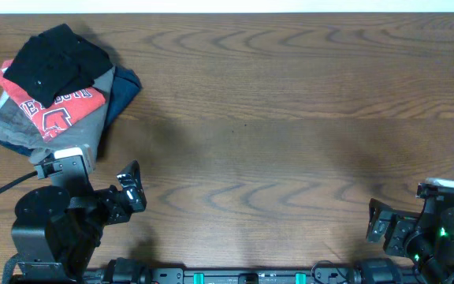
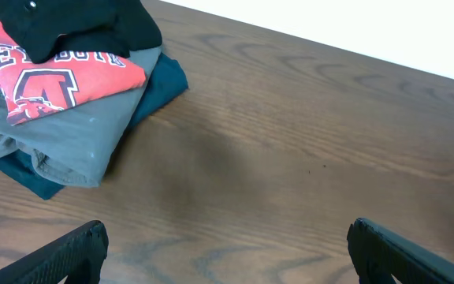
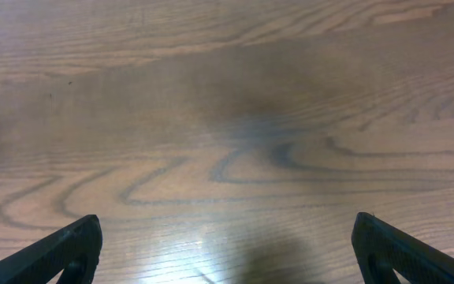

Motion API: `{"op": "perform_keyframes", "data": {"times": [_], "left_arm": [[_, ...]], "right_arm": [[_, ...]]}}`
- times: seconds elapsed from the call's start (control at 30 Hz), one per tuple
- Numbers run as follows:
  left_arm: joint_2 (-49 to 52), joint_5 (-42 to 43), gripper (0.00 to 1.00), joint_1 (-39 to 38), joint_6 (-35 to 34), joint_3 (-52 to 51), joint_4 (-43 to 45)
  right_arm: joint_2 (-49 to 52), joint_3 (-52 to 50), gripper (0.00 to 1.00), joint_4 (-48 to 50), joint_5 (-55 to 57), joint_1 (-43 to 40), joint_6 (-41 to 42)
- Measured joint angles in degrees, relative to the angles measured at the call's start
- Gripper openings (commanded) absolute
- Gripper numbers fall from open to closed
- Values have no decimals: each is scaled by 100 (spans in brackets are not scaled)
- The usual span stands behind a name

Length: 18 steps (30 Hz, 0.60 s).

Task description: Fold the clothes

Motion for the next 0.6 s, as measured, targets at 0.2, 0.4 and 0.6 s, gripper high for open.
{"op": "perform_keyframes", "data": {"times": [0.2, 0.4, 0.6], "left_arm": [[0, -2, 98, 0, 0, 0, 2], [0, -2, 98, 0, 0, 0, 9], [0, -2, 98, 0, 0, 0, 9]], "right_arm": [[-107, -90, 99, 1137, -13, -15, -343], [-1071, -1217, 99, 3224, -243, -337, -1167], [-2284, -2997, 99, 4996, -310, -396, -1458]]}}
